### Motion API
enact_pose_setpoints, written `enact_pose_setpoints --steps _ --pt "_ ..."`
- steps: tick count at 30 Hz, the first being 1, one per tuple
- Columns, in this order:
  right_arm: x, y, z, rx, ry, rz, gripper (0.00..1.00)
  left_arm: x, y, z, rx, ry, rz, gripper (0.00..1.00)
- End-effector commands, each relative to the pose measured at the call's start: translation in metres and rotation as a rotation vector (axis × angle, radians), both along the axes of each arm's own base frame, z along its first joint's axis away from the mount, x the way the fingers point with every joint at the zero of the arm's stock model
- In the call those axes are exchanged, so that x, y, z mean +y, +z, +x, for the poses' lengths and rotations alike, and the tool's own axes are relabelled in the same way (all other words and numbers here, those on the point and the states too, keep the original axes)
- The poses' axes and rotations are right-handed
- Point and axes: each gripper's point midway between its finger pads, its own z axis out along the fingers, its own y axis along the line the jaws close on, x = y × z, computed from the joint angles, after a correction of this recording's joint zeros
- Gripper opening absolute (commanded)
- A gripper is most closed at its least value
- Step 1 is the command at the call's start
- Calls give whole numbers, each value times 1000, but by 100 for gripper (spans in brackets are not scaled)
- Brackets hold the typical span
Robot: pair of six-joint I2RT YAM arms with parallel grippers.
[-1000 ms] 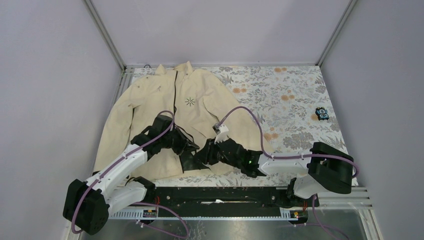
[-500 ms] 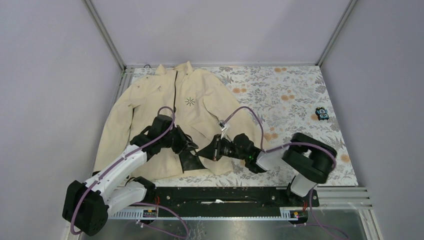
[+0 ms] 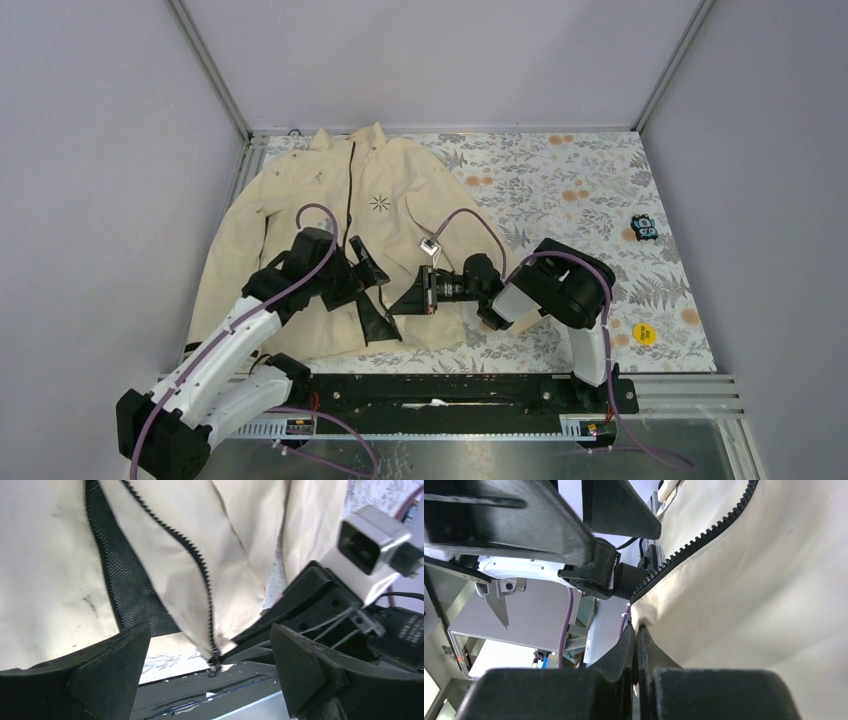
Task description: Zip up the jacket
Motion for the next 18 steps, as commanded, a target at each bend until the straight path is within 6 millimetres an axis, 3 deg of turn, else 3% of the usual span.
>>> enact_pose_setpoints --steps 1,5,12,18 --pt "-5 36 5 -154 48 155 0 29 -8 -6 28 79 130 99" --pt "-13 31 13 -163 25 141 0 35 -12 -10 89 62 197 98" --pt "-30 14 26 -167 -50 94 0 45 -12 -27 308 -113 386 96" --pt "-34 11 26 -168 -74 82 0 54 -32 -42 516 -189 479 76"
